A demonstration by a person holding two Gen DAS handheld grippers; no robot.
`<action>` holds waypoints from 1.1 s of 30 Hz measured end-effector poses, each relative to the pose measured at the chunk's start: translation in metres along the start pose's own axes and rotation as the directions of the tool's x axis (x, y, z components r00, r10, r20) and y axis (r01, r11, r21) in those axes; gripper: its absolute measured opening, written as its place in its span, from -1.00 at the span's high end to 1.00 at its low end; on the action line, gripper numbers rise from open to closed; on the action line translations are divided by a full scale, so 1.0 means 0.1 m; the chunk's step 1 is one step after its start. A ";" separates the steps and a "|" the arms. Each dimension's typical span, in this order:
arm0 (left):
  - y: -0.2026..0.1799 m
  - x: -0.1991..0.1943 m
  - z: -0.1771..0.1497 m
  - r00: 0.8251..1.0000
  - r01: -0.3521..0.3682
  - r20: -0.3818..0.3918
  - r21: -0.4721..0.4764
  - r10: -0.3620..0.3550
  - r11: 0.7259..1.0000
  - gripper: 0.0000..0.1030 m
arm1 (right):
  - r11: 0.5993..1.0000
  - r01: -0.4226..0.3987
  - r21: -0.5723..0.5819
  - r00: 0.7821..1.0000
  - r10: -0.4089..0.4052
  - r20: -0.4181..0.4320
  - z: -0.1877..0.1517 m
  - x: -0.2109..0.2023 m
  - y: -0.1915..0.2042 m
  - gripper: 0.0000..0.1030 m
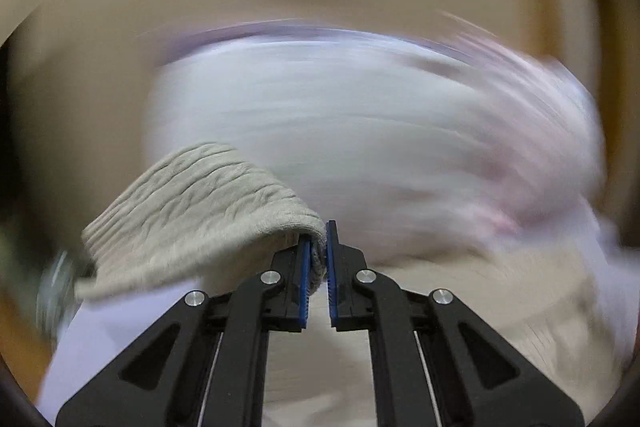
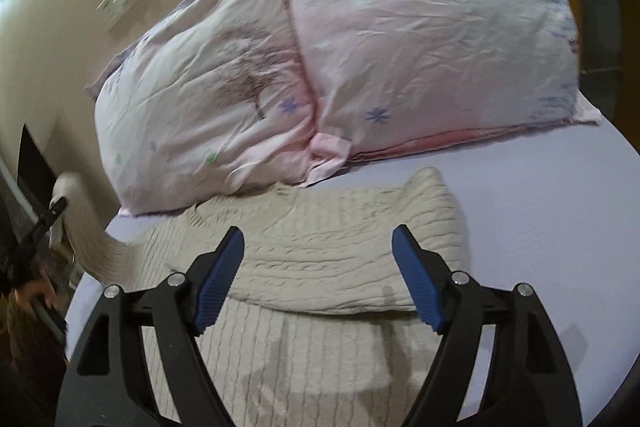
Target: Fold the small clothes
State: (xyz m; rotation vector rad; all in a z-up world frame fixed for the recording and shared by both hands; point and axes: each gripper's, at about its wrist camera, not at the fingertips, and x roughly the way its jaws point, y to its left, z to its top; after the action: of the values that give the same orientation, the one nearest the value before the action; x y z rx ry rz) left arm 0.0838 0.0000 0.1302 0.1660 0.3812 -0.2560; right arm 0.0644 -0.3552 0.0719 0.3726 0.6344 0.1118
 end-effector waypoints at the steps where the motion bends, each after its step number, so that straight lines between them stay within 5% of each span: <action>1: -0.42 0.12 -0.02 0.998 0.058 -0.021 0.115 -0.056 0.992 0.87 | 1.000 -0.001 0.017 1.000 0.001 -0.006 -0.01 0.02 -0.04 -0.48; 3: -1.26 0.41 -0.22 0.987 0.151 -0.109 0.329 -0.121 0.932 0.86 | 0.998 -0.011 0.057 1.000 0.012 -0.025 -0.02 0.07 -0.12 -0.48; 6: -1.66 0.52 -0.48 0.973 0.208 -0.181 0.408 -0.145 0.889 0.85 | 0.993 -0.034 0.109 0.998 0.040 -0.051 -0.03 0.07 -0.25 -0.48; 8: -1.51 0.41 -0.51 0.974 0.201 -0.171 0.365 -0.147 0.909 0.77 | 0.993 -0.035 0.111 0.997 0.041 -0.059 -0.03 0.06 -0.29 -0.48; 11: -0.97 0.17 -0.54 0.974 0.184 -0.164 0.182 -0.154 0.966 0.16 | 0.992 -0.051 0.118 0.996 0.060 -0.073 -0.02 0.11 -0.30 -0.40; 16: -0.13 -0.22 -0.89 0.964 0.079 -0.247 -0.090 -0.099 0.993 0.07 | 0.978 -0.124 0.167 0.974 0.152 -0.167 -0.03 0.51 -0.12 -0.19; 19: 0.11 -0.46 -1.12 0.961 -0.022 -0.277 -0.147 -0.020 0.989 0.01 | 0.987 -0.067 0.143 0.972 0.097 -0.216 0.02 0.86 0.14 -0.14; 25: 0.20 -0.76 -1.40 0.948 -0.048 -0.317 -0.223 -0.026 0.974 -0.30 | 0.990 0.139 0.004 0.942 -0.131 -0.308 0.15 1.68 0.70 -0.28; 28: 0.20 -0.74 -1.48 0.936 -0.042 -0.349 -0.231 -0.042 0.972 -0.42 | 0.982 0.186 -0.042 0.934 -0.190 -0.302 0.07 1.82 0.67 0.87; 33: 0.30 -0.84 -1.63 0.937 0.018 -0.327 -0.299 -0.120 0.954 -0.60 | 0.989 0.088 0.115 0.986 -0.070 -0.152 -0.04 1.00 0.22 0.88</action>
State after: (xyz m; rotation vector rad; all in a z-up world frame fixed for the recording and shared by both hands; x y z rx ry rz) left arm -0.0396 0.0805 0.0166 -0.0981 0.7678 -0.2375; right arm 0.1425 -0.3124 0.0213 0.4592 0.8035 0.0247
